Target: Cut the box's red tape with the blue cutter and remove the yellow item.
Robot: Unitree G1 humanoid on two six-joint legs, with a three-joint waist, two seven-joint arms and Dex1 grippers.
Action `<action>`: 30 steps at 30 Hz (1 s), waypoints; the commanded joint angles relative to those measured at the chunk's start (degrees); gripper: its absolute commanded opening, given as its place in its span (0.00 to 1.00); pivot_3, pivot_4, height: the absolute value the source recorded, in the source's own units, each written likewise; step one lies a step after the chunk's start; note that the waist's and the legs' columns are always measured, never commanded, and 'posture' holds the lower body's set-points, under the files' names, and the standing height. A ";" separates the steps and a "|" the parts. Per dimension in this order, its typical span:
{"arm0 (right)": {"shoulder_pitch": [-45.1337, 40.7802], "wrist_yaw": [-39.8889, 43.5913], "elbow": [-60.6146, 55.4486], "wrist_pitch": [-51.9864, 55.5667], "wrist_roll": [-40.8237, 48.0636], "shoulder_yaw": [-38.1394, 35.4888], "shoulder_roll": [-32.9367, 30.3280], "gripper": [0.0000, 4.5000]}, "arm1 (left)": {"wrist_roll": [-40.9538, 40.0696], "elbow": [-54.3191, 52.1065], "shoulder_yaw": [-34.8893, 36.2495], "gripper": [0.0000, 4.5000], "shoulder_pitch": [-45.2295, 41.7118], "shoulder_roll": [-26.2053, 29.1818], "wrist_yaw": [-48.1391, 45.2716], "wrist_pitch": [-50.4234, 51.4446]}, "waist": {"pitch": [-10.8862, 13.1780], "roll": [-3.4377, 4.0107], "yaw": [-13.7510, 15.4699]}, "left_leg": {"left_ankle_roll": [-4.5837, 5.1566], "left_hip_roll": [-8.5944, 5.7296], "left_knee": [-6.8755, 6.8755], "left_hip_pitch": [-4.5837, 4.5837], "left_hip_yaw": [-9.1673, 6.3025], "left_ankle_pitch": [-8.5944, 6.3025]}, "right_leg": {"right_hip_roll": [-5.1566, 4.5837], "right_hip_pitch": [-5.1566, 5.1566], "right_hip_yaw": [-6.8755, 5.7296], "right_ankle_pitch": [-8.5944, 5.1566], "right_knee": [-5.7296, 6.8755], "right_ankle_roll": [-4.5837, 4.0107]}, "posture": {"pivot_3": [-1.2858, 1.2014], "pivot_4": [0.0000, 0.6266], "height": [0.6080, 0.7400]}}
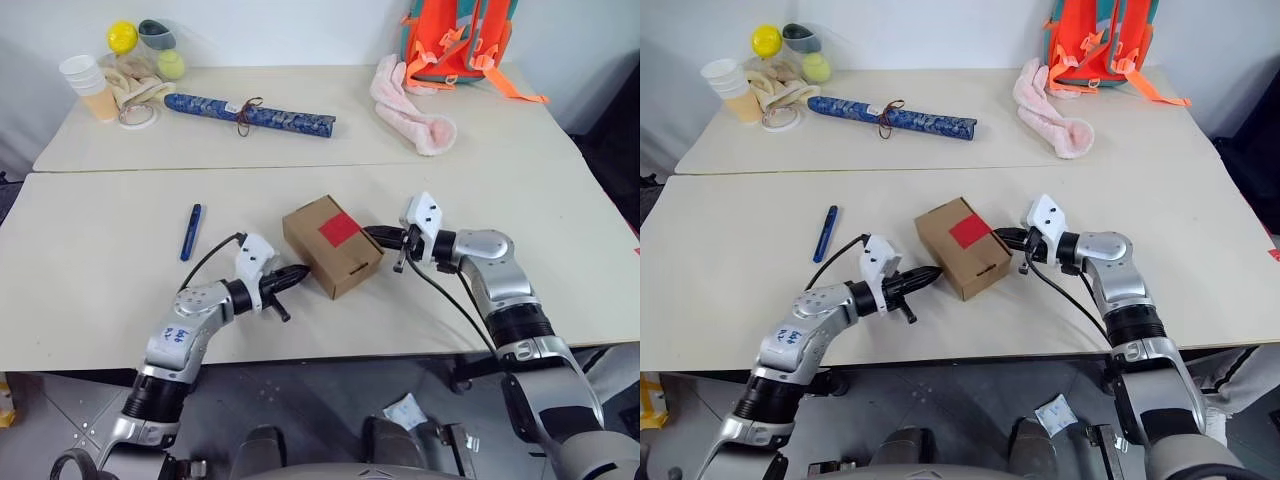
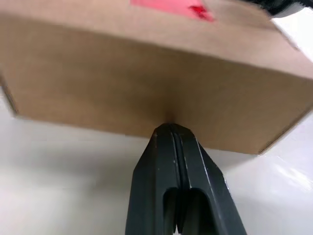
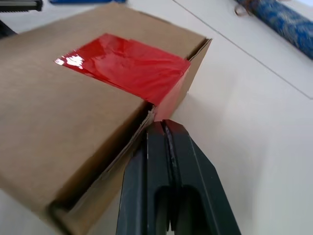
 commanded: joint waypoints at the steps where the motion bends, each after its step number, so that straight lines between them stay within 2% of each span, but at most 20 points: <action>1: -1.27 -0.03 1.02 -1.60 -0.08 -1.29 -0.68 0.01 | 0.82 -0.79 0.42 0.00 -0.37 -0.11 0.28 -1.28 | 0.00 0.00 -0.14 | 0.00 0.00 0.00 0.00 0.00 0.00 | 0.00 0.00 0.00 0.00 0.00 0.00 | 0.52 0.24 1.00; 5: -1.68 -0.04 1.45 -2.66 0.50 -3.04 -2.86 0.01 | -0.28 -6.07 3.75 0.00 4.49 3.37 -0.35 -0.14 | 0.00 0.00 -0.35 | 0.00 0.00 -0.02 0.00 0.00 0.00 | 0.00 -0.05 0.00 0.00 0.01 0.00 | 0.52 0.24 1.00; 7: -1.23 2.60 1.17 -2.26 2.15 -4.69 -5.64 0.01 | -2.85 -12.96 8.39 0.00 11.92 7.45 -2.30 1.12 | 0.00 0.01 -0.85 | 0.00 0.00 -0.07 0.00 0.01 0.00 | -0.01 -0.08 0.00 0.00 -0.01 0.00 | 0.52 0.24 1.00; 8: -0.78 4.02 0.36 -3.01 3.62 -5.93 -6.68 0.04 | -3.85 -15.83 11.44 0.00 15.59 8.96 -2.29 1.59 | 0.01 0.01 -0.97 | 0.00 0.00 -0.09 0.01 0.02 0.00 | -0.03 -0.09 0.00 0.00 0.00 0.00 | 0.52 0.24 1.00; 9: -0.22 5.83 -0.96 -1.59 5.49 -6.93 -7.59 0.09 | -4.63 -18.17 14.38 0.04 18.95 10.21 -2.30 1.54 | 0.01 0.01 -1.12 | 0.00 0.00 -0.13 0.01 0.02 0.00 | -0.03 -0.09 -0.01 0.00 -0.03 0.00 | 0.52 0.24 1.00; 11: 1.58 8.56 -5.53 1.58 9.57 -9.03 -8.92 0.21 | -7.58 -22.21 22.73 0.14 25.58 10.61 -2.19 -0.80 | 0.01 0.01 -1.15 | 0.00 0.00 -0.16 0.02 0.03 0.00 | -0.04 -0.08 -0.02 0.00 -0.05 0.00 | 0.52 0.24 1.00; 16: 8.11 9.79 -22.50 10.62 19.15 -12.87 -9.47 0.60 | -13.88 -26.66 43.42 0.47 37.84 11.22 -2.70 -3.64 | 0.01 0.00 -0.32 | 0.00 0.02 -0.16 -0.01 0.05 -0.02 | -0.05 -0.04 -0.03 0.00 -0.06 0.00 | 0.52 0.24 1.00; 19: 12.71 9.46 -32.20 13.66 22.37 -12.55 -9.15 0.84 | -16.34 -25.60 53.97 0.68 43.48 10.90 -2.00 -3.54 | 0.01 -0.01 0.21 | 0.02 0.04 -0.05 -0.02 0.09 -0.08 | -0.06 -0.03 -0.01 0.00 -0.04 0.00 | 0.52 0.24 1.00; 21: 14.31 7.77 -36.93 15.21 24.08 -12.12 -7.76 1.00 | -16.07 -21.07 59.39 0.82 46.95 9.17 -1.67 -6.06 | 0.01 -0.01 0.58 | 0.06 0.04 0.03 -0.07 0.11 -0.16 | -0.06 -0.04 -0.01 0.00 -0.06 0.00 | 0.52 0.24 1.00; 24: 15.31 7.65 -40.90 16.67 25.89 -10.97 -6.31 1.00 | -14.56 -14.09 63.28 1.00 51.65 8.00 -2.43 -8.42 | 0.00 -0.01 0.58 | 0.06 0.04 0.14 -0.07 0.16 -0.24 | -0.06 -0.03 0.00 0.00 -0.06 0.00 | 0.52 0.24 1.00; 26: 15.72 9.46 -41.89 16.84 26.00 -10.06 -6.91 1.00 | -15.57 -12.81 63.73 1.00 53.05 7.91 -3.25 -8.88 | -0.03 -0.08 0.87 | 0.08 0.04 0.13 -0.06 0.16 -0.27 | -0.06 -0.05 0.00 0.00 -0.05 0.00 | 0.52 0.24 1.00; 30: 14.93 11.80 -40.87 15.00 24.83 -9.90 -8.06 1.00 | -20.29 -17.26 61.79 1.00 51.55 8.61 -1.87 -5.01 | -0.14 -0.27 2.38 | 0.13 0.05 0.42 -0.16 0.14 -0.39 | -0.06 -0.01 0.00 0.00 -0.02 -0.01 | 0.52 0.24 1.00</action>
